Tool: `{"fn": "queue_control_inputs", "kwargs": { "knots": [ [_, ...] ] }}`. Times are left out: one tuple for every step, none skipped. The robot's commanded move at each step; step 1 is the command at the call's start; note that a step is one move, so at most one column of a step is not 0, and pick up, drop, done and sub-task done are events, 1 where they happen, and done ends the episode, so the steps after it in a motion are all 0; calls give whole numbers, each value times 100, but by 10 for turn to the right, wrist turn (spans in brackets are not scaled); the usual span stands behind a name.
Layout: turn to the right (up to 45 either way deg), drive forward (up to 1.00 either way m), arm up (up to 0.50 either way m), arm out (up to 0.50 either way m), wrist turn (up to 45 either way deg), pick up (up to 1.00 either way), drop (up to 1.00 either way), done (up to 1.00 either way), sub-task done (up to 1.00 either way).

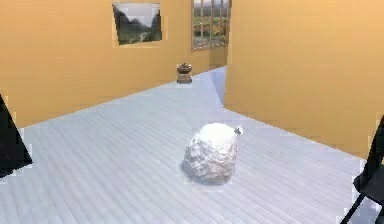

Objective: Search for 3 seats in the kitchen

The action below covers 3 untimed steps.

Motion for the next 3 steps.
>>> {"fn": "queue_control_inputs", "kwargs": {
  "knots": [
    [-30,0,0,0,0,0,0,0,0],
    [0,40,0,0,0,0,0,0,0],
    [450,0,0,0,0,0,0,0,0]
  ]
}}
